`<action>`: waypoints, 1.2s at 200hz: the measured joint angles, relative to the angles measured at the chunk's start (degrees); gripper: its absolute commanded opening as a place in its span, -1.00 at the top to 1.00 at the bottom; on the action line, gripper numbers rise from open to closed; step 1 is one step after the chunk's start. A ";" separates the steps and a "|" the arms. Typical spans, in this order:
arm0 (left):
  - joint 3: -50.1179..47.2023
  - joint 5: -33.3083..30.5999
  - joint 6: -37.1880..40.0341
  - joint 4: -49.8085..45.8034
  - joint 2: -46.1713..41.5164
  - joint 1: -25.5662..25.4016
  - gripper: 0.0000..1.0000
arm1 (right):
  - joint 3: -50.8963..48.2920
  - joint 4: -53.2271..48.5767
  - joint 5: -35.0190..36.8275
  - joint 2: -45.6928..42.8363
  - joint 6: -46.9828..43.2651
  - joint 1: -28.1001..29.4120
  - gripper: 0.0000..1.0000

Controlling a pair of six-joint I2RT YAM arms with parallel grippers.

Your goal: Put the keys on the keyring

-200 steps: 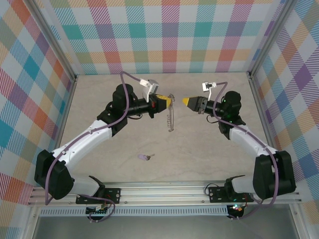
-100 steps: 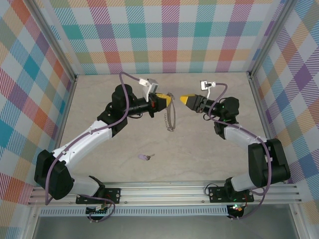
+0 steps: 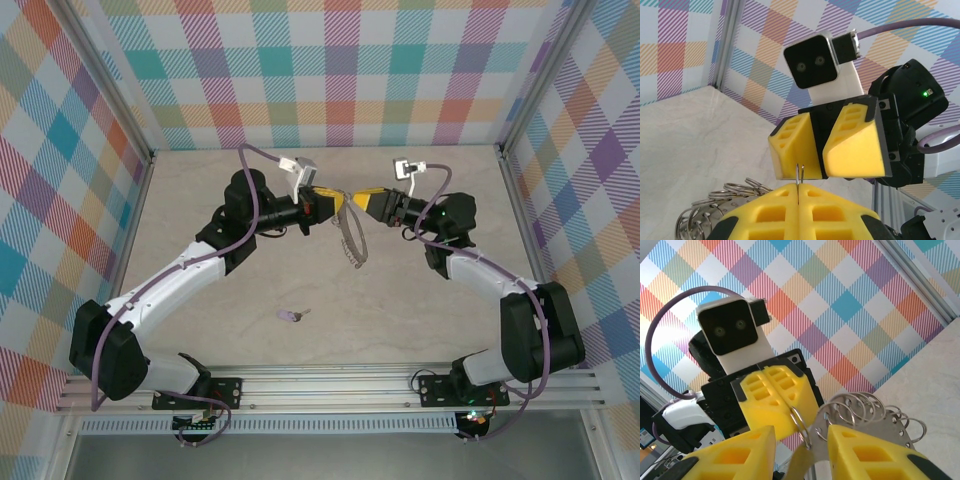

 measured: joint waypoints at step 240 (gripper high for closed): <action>0.00 0.17 -0.85 0.17 0.22 -0.04 1.00 | 0.79 -0.39 0.00 1.22 -0.20 2.03 0.56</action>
